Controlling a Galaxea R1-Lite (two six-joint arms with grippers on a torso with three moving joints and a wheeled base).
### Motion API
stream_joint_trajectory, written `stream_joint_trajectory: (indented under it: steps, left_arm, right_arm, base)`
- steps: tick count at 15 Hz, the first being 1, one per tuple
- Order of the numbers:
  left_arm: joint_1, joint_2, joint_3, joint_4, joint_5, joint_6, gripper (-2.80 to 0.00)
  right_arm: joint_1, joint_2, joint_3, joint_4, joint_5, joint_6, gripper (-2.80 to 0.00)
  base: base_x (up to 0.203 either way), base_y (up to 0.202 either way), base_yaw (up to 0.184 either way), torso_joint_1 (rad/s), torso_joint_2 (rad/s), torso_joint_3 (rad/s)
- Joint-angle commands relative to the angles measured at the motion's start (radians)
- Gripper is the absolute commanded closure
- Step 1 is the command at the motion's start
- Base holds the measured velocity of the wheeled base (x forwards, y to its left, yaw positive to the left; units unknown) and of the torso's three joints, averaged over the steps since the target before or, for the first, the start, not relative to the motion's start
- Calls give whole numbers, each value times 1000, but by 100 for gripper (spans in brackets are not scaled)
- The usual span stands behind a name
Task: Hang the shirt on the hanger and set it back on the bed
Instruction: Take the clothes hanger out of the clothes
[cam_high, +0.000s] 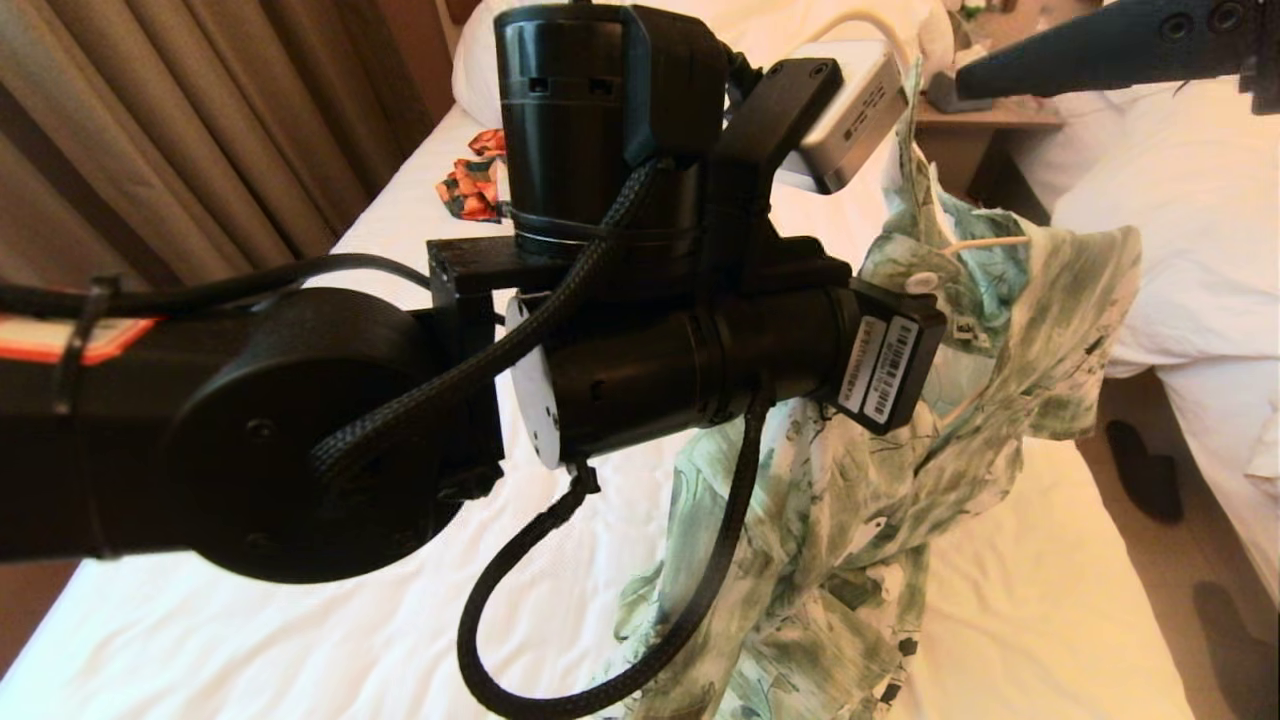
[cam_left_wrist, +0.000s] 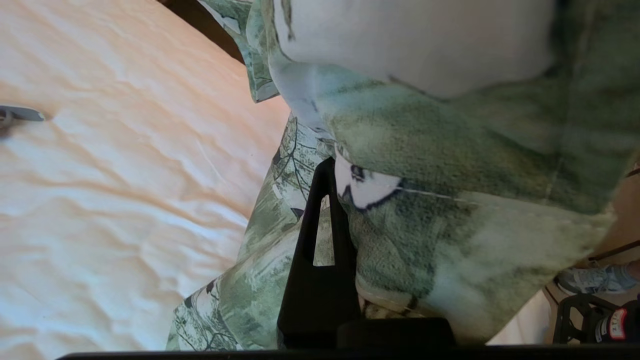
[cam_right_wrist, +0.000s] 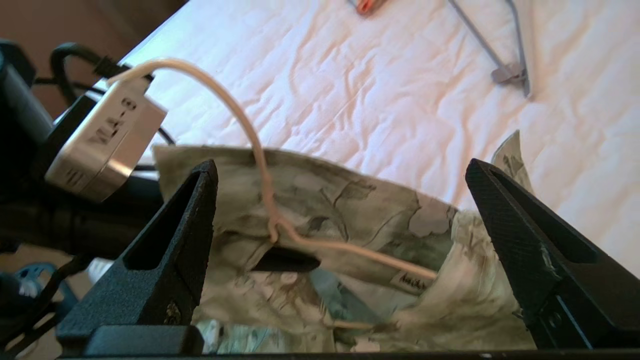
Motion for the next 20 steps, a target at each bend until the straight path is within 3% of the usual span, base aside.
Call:
stream_joint_trajectory:
  steps: [1, 13, 20]
  left_arm:
    - [0, -4, -1, -2, 0, 1, 0]
    - [0, -16, 3, -2, 0, 1, 0]
    - [-1, -19, 6, -2, 0, 0, 0]
  right_arm:
    - [14, 24, 0, -11, -13, 0, -280]
    - [67, 102, 0, -192, -99, 9, -280]
    - [81, 112, 0, -202, -113, 11, -280]
  base:
    - [0, 0, 0, 0, 0, 0]
    - [0, 0, 0, 0, 0, 0]
    - [0, 0, 0, 0, 0, 0]
